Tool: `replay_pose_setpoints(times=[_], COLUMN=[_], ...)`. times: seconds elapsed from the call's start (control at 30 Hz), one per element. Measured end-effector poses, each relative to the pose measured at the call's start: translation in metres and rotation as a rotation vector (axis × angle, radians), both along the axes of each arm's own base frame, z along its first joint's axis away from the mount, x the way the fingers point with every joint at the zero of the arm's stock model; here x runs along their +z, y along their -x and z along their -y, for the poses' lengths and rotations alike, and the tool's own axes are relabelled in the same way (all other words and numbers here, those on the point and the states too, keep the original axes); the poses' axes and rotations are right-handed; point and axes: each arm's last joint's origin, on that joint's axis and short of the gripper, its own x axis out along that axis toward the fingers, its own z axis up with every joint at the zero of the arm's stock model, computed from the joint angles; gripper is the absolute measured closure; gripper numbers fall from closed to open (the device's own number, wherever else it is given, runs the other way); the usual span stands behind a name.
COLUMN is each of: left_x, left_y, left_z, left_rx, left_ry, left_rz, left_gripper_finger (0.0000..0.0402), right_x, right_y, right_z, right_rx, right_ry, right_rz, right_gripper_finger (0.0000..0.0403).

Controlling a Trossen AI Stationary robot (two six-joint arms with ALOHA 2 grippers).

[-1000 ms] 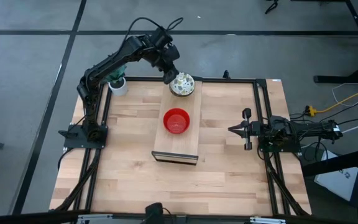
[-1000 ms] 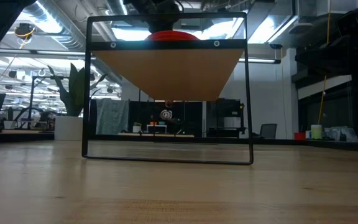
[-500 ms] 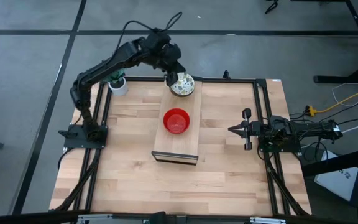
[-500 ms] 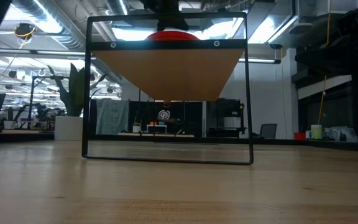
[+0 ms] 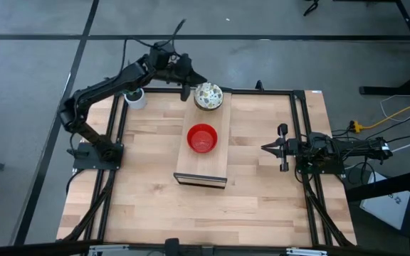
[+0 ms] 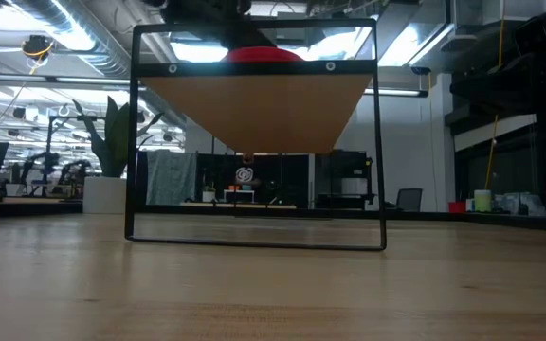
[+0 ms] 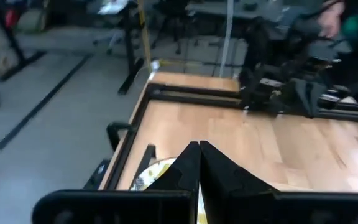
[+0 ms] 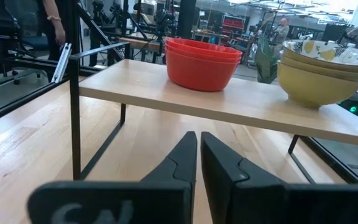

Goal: Pick & Place Mini bowls
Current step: Stack the white patterned bowl on top of the white patterned bowl on the shelf

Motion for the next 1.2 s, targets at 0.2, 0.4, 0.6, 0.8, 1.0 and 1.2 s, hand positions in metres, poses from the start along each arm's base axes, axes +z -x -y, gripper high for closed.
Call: replay_pose_setpoints(times=[0.2, 0.4, 0.6, 0.8, 1.0, 1.2], left_x=[-0.023, -0.047, -0.051, -0.052, -0.056, -0.062], left_y=[0.011, 0.018, 0.018, 0.021, 0.021, 0.015], left_z=[-0.013, -0.021, -0.023, -0.027, -0.030, -0.029], left_rx=[-0.082, -0.113, -0.123, -0.134, -0.138, -0.168], left_ry=[-0.035, -0.031, -0.069, -0.139, -0.131, -0.117], left_rz=[0.029, 0.039, 0.084, 0.070, 0.064, 0.061], left_gripper_finger=[0.0400, 0.0400, 0.0400, 0.0400, 0.0400, 0.0400], right_x=[0.000, 0.000, 0.000, 0.000, 0.000, 0.000], right_y=[0.000, 0.000, 0.000, 0.000, 0.000, 0.000], right_z=[0.000, 0.000, 0.000, 0.000, 0.000, 0.000], right_rx=[0.000, 0.000, 0.000, 0.000, 0.000, 0.000], right_ry=[0.000, 0.000, 0.000, 0.000, 0.000, 0.000], right_rz=[0.000, 0.000, 0.000, 0.000, 0.000, 0.000], right_gripper_finger=[0.0377, 0.0377, 0.0377, 0.0377, 0.0377, 0.0377])
